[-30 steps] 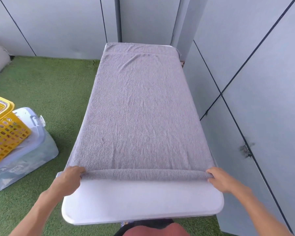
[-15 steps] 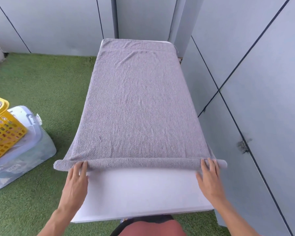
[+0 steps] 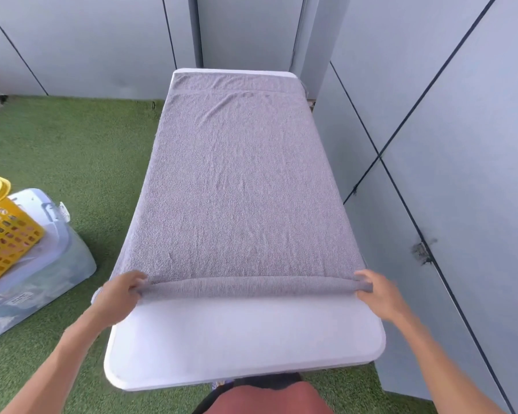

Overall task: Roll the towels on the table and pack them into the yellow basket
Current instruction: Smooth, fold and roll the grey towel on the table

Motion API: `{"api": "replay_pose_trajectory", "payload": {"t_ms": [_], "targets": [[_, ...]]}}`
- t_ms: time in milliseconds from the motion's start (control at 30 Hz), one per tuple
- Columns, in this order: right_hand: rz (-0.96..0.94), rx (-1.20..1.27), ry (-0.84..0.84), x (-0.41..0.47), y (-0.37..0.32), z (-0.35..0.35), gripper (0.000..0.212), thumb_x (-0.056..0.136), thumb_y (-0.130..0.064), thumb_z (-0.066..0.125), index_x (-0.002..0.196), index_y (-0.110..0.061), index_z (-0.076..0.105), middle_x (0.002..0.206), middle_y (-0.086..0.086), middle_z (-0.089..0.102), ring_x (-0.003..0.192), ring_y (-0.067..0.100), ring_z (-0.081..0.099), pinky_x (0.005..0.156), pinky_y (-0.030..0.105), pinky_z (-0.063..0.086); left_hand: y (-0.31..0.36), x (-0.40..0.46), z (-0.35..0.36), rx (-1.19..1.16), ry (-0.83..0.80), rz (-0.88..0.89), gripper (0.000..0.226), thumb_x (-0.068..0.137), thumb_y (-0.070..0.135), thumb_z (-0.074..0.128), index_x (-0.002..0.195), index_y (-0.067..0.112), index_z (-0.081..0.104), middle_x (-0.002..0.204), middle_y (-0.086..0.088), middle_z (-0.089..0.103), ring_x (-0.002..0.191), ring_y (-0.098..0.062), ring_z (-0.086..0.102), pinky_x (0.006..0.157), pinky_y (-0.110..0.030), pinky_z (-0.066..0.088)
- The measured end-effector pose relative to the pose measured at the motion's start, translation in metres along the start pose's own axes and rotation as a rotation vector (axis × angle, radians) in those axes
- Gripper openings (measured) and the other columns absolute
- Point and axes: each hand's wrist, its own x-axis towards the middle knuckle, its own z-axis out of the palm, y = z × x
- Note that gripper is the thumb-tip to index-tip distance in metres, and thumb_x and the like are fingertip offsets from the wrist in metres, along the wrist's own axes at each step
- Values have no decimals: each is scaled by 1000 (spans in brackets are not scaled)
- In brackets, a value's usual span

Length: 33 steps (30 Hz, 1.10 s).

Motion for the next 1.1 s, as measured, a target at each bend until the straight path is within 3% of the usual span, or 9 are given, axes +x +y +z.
{"api": "replay_pose_trajectory", "payload": {"t_ms": [167,300,433,567,700,800,900,1000,1100], "targets": [[-29,102,342,-2,-8,17,27,77,8,65,93,-13,63,105,10,50,103,30,53,91,26,37,12,-13,10,233,367,145,23,75,-9,65,83,13,68,92,-11,52,82,-32,48,65,-38,34],[-114,-291,504,-29,-4,45,35,77,5,66,110,-8,68,114,10,53,116,33,44,100,42,39,5,-43,45,367,463,272,38,68,-12,70,100,6,60,95,-12,53,82,-32,48,68,-45,45],[-201,-376,363,-26,-6,58,54,74,-9,76,122,4,56,123,15,49,124,35,38,105,37,30,6,-41,55,415,421,247,60,67,-4,74,123,1,52,122,-18,54,109,-38,49,80,-50,49],[-154,-286,249,4,-13,46,38,72,7,71,109,7,61,109,19,57,116,40,45,104,37,25,17,-16,42,375,386,267,48,67,-13,69,109,5,55,104,-12,58,95,-34,52,73,-48,49],[-133,-352,104,3,-19,22,23,91,-9,57,112,-2,59,115,10,55,119,28,44,100,36,34,8,-8,29,378,288,278,32,74,-12,64,98,8,62,92,-9,62,86,-35,58,66,-44,48],[-87,-375,-101,-3,-6,4,15,90,-24,59,97,-11,61,98,3,60,103,25,56,83,34,39,-1,-11,21,361,150,241,27,85,-6,52,104,10,64,96,-6,62,96,-33,58,79,-42,47],[42,-50,-203,2,0,-8,16,81,-22,72,94,-20,62,95,-3,62,96,17,59,77,29,43,7,-5,5,253,-53,74,30,93,3,48,117,13,63,111,-8,65,101,-26,58,82,-32,42],[79,229,85,8,-3,-2,33,73,-6,78,95,-26,62,102,5,60,101,21,57,80,31,44,17,2,-2,4,90,38,25,89,5,60,111,14,66,112,-10,66,96,-25,59,74,-29,37],[-37,9,348,-1,-6,17,28,73,-2,75,84,-27,66,99,6,55,99,27,54,92,37,40,21,-10,7,100,388,109,15,83,2,66,92,14,70,100,-11,57,90,-33,52,75,-36,38]]}}
